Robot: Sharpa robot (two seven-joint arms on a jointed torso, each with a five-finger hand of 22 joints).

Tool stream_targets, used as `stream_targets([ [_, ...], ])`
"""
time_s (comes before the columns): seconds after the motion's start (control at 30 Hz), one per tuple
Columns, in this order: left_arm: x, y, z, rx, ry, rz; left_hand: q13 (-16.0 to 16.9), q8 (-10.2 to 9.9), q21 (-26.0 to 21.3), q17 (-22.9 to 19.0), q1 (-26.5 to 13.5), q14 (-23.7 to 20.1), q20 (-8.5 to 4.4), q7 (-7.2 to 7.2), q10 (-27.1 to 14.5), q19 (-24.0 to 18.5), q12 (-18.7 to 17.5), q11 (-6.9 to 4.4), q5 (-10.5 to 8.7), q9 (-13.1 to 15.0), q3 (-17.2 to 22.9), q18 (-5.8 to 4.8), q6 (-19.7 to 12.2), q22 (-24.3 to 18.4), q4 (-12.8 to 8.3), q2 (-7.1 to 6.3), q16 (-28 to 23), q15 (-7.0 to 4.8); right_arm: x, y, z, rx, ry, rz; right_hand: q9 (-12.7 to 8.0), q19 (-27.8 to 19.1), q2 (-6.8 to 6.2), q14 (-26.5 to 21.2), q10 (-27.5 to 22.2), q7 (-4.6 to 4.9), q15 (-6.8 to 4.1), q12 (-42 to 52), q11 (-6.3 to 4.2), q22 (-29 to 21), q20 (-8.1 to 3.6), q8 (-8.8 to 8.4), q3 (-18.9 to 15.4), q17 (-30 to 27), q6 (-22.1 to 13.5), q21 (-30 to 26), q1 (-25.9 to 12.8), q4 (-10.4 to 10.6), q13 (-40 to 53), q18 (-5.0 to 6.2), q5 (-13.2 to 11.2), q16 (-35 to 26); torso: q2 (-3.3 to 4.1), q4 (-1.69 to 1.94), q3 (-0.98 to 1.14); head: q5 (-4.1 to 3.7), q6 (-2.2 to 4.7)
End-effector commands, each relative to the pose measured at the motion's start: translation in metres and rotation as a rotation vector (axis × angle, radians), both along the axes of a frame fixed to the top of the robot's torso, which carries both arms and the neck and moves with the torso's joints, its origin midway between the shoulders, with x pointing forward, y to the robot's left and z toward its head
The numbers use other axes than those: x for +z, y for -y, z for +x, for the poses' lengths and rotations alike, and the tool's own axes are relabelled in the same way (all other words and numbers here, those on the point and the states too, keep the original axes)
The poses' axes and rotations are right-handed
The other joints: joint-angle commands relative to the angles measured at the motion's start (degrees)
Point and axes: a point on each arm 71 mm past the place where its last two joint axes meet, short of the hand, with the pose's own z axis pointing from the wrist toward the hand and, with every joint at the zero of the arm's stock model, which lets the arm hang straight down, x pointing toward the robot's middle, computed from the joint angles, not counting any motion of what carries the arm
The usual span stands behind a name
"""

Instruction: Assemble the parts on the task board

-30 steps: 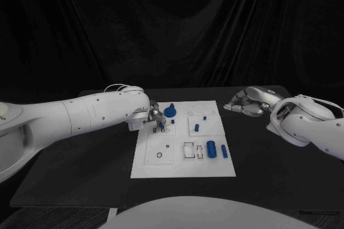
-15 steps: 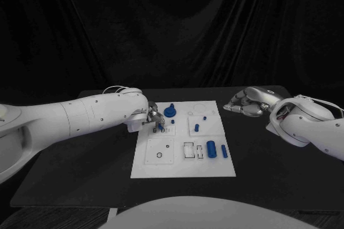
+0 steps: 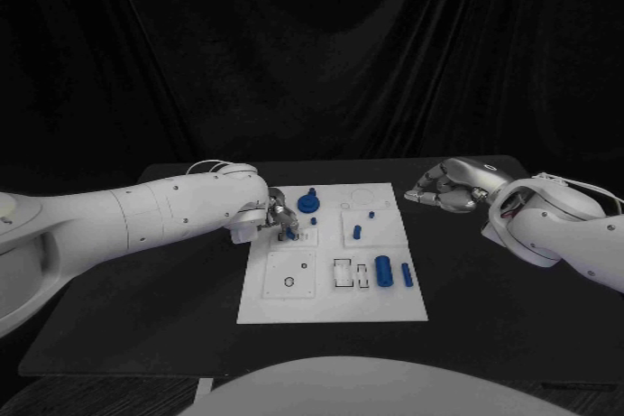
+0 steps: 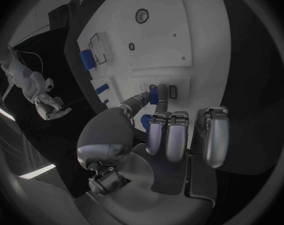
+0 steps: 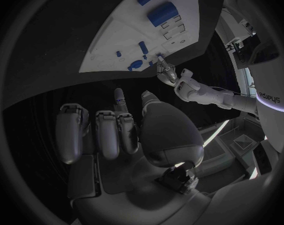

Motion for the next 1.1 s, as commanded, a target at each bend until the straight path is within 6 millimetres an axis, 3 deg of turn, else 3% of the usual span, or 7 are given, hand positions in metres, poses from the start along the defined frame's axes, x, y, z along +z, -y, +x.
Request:
stream_targets([
  [0.03,-0.0023,0.0031,-0.0009,-0.005,0.001,-0.022,15.04,-0.24,-0.22,15.06,-0.08,6.06,-0.20,-0.27,5.97,0.44,0.15,-0.09,0.08,-0.09,-0.11,0.22,-0.01,11.92,0.38,0.63,-0.25,-0.19,0.0001,-0.0004,-0.0003,0.003,0.011,0.006,0.09,1.35,0.11,4.81,5.89,0.02,0.34,0.20,0.42,11.67,0.30,0.19,-0.01,9.46,0.18,-0.43,0.71,-0.24,15.09,0.68,0.26,-0.29,0.02,0.00,0.00,-0.03,0.01],
  [0.33,-0.0063,0.0053,-0.0018,-0.008,0.001,-0.030,15.04,-0.30,-0.29,15.06,-0.05,6.06,-0.18,-0.25,5.97,0.38,0.15,-0.08,0.08,-0.10,-0.07,0.24,-0.02,11.89,0.43,0.71,-0.25,-0.18,-0.0003,0.0003,-0.0005,0.002,0.010,0.006,0.08,1.34,0.17,4.81,5.89,0.03,0.33,0.20,0.42,11.67,0.30,0.17,0.02,9.43,0.15,-0.46,0.77,-0.21,15.09,0.69,0.34,-0.31,0.01,0.00,0.00,0.00,0.01],
  [0.43,-0.0074,0.0059,-0.0020,-0.010,0.001,-0.033,15.04,-0.34,-0.26,15.06,-0.02,6.06,-0.17,-0.24,5.97,0.41,0.15,-0.07,0.08,-0.11,-0.04,0.22,-0.04,11.91,0.45,0.76,-0.25,-0.17,-0.0011,0.0002,-0.0007,0.003,0.006,0.004,0.13,1.31,0.35,4.81,5.89,0.03,0.31,0.20,0.40,11.62,0.26,0.19,0.17,9.37,0.06,-0.65,1.35,-0.06,15.09,0.71,2.13,-0.34,0.02,0.00,-0.01,0.22,0.01],
  [1.1,-0.0114,0.0079,-0.0045,-0.017,-0.008,-0.039,15.04,-0.62,-0.65,15.06,0.24,6.06,-0.12,-0.15,5.97,0.08,0.15,0.01,-0.16,-0.15,0.02,0.33,-0.22,11.74,0.38,0.73,-0.25,-0.10,-0.0040,-0.0004,-0.0015,0.004,-0.005,0.001,0.14,1.28,0.37,4.80,5.89,0.04,0.30,0.20,0.41,11.59,0.25,0.17,0.17,9.32,0.00,-0.73,1.44,-0.01,15.09,0.73,2.56,-0.36,0.01,0.01,-0.02,0.43,0.01],
])
